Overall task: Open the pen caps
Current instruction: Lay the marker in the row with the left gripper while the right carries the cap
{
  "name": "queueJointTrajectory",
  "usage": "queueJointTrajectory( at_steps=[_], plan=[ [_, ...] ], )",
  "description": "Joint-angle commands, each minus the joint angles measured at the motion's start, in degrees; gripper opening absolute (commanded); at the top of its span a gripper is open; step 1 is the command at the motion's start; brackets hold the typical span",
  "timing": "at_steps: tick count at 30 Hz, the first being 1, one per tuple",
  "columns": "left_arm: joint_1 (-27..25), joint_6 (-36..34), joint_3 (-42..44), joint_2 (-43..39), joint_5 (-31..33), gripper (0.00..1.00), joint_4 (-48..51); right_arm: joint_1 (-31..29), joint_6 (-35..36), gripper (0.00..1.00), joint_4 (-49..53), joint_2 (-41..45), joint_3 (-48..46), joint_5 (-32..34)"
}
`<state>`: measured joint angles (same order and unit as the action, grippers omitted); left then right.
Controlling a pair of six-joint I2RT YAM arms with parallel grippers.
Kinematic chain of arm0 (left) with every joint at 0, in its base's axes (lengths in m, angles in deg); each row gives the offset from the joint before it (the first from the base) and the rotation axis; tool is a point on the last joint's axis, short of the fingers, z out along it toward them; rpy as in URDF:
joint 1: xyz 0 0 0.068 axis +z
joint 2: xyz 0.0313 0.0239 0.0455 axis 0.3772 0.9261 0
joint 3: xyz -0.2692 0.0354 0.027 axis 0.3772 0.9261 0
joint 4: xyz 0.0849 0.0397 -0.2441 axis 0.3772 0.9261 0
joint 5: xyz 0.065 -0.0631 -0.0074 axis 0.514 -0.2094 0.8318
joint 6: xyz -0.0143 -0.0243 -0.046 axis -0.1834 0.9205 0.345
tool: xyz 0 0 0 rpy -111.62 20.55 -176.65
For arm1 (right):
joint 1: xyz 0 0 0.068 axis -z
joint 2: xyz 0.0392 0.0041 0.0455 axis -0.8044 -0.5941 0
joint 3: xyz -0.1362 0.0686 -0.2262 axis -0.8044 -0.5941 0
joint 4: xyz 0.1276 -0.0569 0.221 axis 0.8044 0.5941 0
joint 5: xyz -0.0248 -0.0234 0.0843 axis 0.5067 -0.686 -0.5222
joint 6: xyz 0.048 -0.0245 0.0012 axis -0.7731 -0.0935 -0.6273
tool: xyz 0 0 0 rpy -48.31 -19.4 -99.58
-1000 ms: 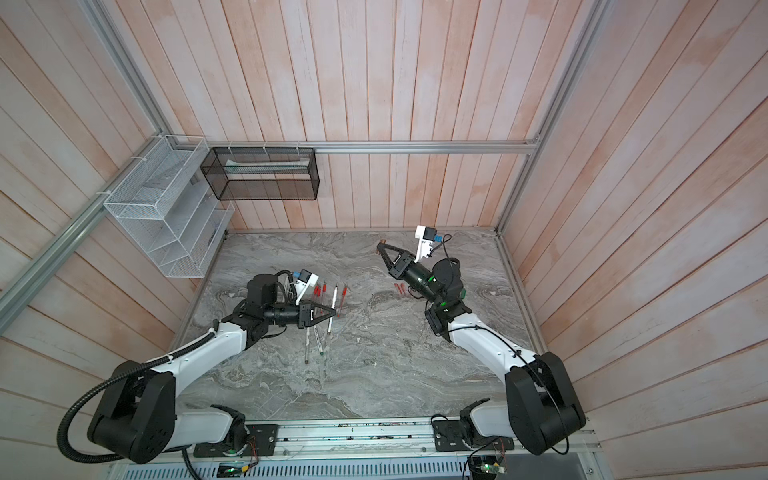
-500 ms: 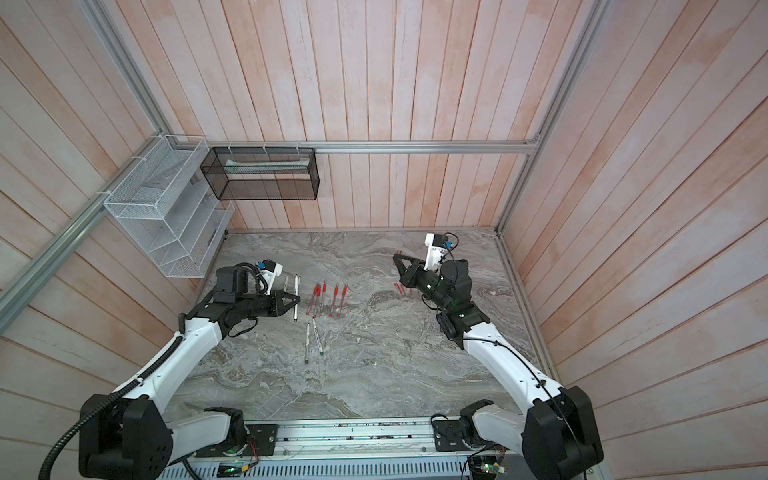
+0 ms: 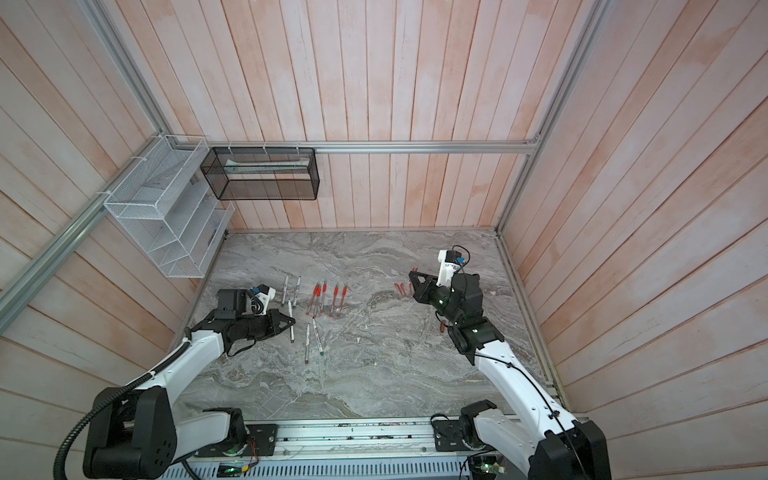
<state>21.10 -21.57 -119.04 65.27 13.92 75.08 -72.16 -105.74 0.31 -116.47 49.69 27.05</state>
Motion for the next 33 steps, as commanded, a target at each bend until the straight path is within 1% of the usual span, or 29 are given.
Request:
queueJointTrajectory(
  at_steps=[1,4,6,9,11,13,18,23,29,33],
  plan=[
    [0.2,-0.7,1.2,0.9,-0.2,0.0,-2.2,0.6,1.5,0.0,3.2,1.6,-1.2,1.2],
    [0.2,-3.1,2.2,1.5,1.8,0.0,-2.7,0.8,2.6,0.0,4.5,2.1,-1.8,1.5],
    [0.1,-2.5,2.7,2.1,2.9,0.0,-3.4,0.8,2.8,0.0,5.4,2.4,-2.1,2.0],
    [-1.0,-1.5,2.8,3.4,1.3,0.0,-3.7,0.8,2.3,0.0,6.3,3.1,-3.0,2.1],
    [-2.6,-2.2,3.2,4.1,1.5,0.0,-4.5,0.8,2.8,0.0,6.7,3.5,-3.9,2.2],
    [-3.7,-2.8,3.4,4.8,2.6,0.0,-4.8,0.9,3.4,0.0,7.8,3.6,-4.1,2.6],
    [-4.1,-3.6,2.4,5.8,6.2,0.0,-3.5,1.2,3.9,0.0,9.8,5.3,-4.5,2.9],
    [-6.1,-4.4,2.2,9.2,8.0,0.0,-2.3,2.3,4.4,0.0,12.7,6.1,-5.2,3.8],
    [-6.2,-3.6,1.8,13.1,10.6,0.01,-2.3,3.1,5.5,0.0,18.7,5.7,-5.2,7.0],
    [-6.2,-3.7,1.0,15.0,11.4,0.03,-2.4,3.9,6.9,0.0,20.8,4.4,-6.0,7.2]
  ],
)
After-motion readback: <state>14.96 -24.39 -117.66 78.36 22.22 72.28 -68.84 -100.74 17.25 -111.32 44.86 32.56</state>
